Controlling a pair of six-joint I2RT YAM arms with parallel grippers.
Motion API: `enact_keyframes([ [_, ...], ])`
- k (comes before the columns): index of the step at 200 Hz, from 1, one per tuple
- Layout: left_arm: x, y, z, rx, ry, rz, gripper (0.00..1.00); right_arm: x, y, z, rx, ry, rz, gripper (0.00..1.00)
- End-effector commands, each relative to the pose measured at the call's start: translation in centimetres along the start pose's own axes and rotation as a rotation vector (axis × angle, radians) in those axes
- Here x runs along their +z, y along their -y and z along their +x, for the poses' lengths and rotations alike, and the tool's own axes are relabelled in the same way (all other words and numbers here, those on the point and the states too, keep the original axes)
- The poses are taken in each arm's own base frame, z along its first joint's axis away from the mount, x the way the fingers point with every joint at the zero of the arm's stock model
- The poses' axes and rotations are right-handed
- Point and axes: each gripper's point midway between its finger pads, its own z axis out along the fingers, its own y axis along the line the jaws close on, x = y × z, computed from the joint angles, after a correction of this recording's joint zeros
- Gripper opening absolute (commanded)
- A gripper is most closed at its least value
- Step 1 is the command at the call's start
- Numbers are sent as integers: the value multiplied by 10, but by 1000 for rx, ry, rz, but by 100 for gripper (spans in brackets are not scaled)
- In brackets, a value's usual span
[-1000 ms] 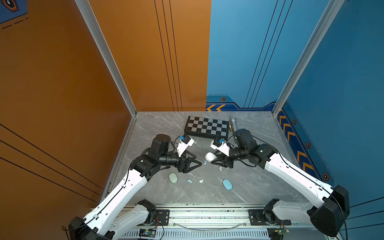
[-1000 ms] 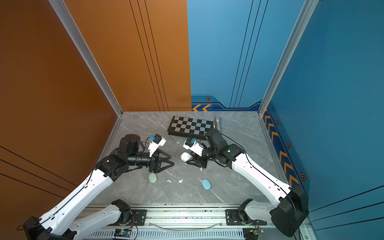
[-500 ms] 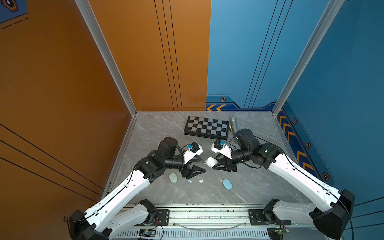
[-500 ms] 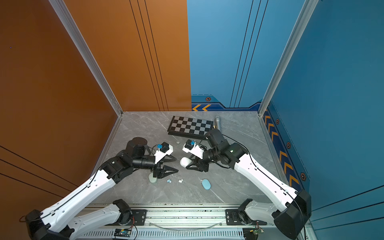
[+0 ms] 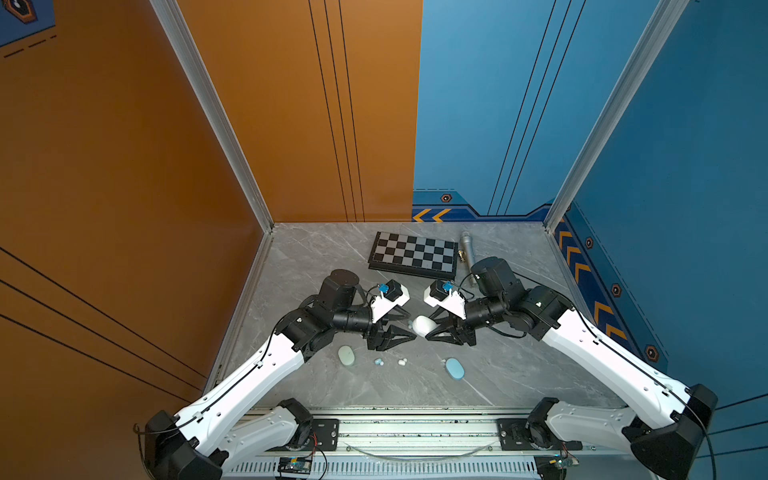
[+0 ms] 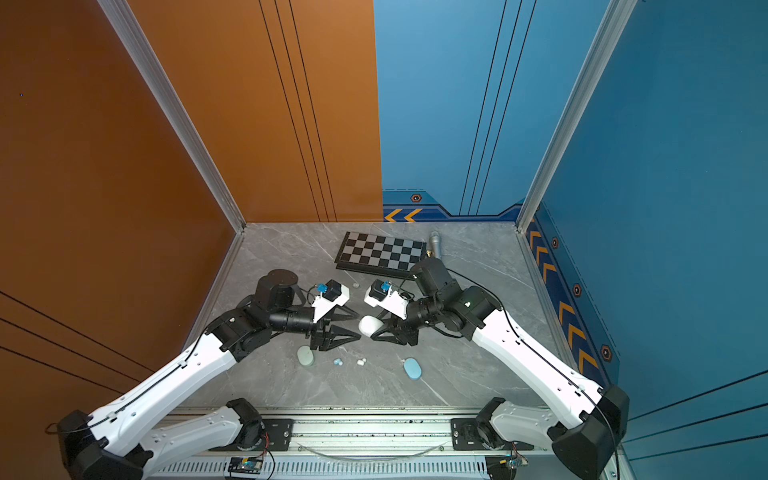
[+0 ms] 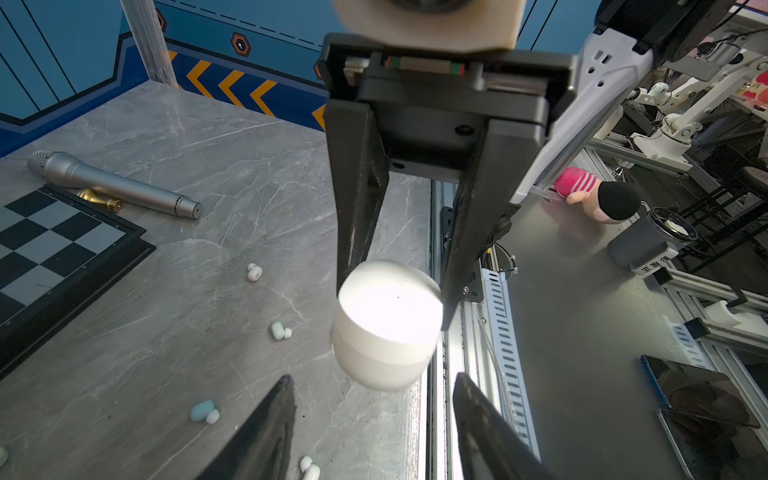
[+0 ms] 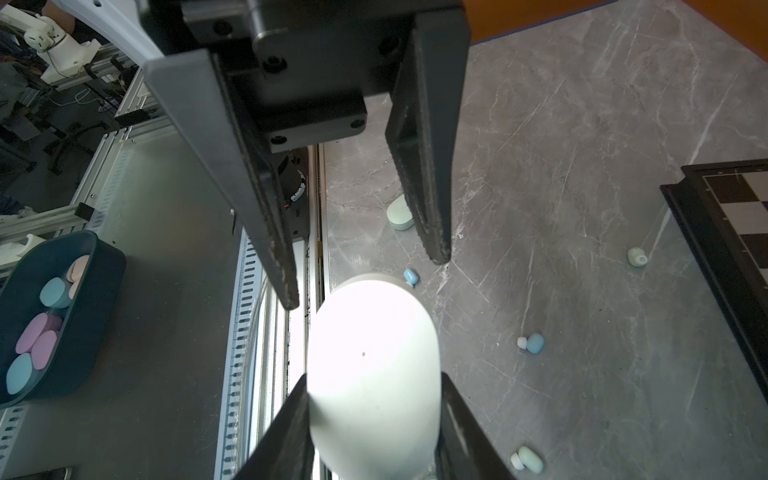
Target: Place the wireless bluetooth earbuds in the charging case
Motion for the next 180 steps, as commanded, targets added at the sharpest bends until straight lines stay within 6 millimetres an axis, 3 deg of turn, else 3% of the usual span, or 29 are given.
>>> enact_keyframes([
  [1,2,9,-13,6,31,60,60,0,-6,-10,2,21,-23,0],
  [66,6,15,-13,-14,27,116,52,-1,-6,-18,6,43,-23,0],
  [142,6,22,-15,-21,30,166,55,-3,-6,-26,30,73,-29,0],
  [180,6,25,-17,-12,30,188,40,-3,-6,-28,41,80,-31,0],
])
